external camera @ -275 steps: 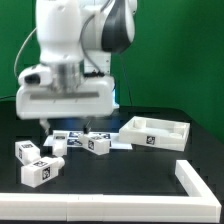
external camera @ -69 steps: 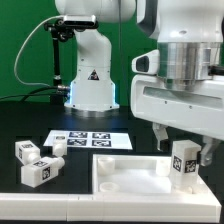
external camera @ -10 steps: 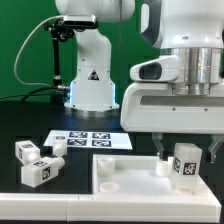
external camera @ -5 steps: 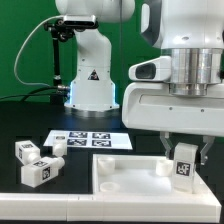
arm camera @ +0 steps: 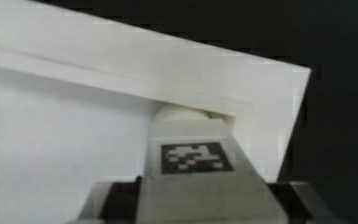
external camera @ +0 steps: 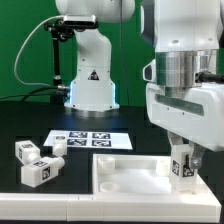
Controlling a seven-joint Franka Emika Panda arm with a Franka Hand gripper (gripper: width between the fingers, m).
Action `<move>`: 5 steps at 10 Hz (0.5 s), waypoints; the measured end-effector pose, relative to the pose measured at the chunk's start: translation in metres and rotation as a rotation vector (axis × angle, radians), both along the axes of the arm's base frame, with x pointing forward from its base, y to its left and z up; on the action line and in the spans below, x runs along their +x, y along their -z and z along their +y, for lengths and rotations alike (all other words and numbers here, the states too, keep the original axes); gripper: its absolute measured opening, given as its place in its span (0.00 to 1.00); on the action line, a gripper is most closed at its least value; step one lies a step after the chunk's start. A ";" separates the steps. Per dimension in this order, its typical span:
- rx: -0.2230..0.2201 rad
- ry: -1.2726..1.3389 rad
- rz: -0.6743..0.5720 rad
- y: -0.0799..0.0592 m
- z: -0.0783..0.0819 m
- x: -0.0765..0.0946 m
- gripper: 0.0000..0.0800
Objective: Assemble one leg
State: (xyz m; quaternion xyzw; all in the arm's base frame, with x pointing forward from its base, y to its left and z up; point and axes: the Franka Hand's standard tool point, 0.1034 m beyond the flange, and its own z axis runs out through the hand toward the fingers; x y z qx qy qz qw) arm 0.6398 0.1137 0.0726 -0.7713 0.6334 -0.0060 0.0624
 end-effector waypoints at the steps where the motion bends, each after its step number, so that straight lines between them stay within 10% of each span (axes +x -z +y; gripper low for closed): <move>1: -0.001 -0.006 -0.001 0.000 0.000 0.000 0.36; 2: -0.002 -0.026 -0.002 0.000 0.000 0.000 0.36; 5: -0.056 -0.483 -0.055 -0.004 0.002 0.001 0.78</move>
Offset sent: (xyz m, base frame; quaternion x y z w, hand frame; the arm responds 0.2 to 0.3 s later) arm -0.0089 0.0036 0.0045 0.0115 0.0248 -0.2499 0.9679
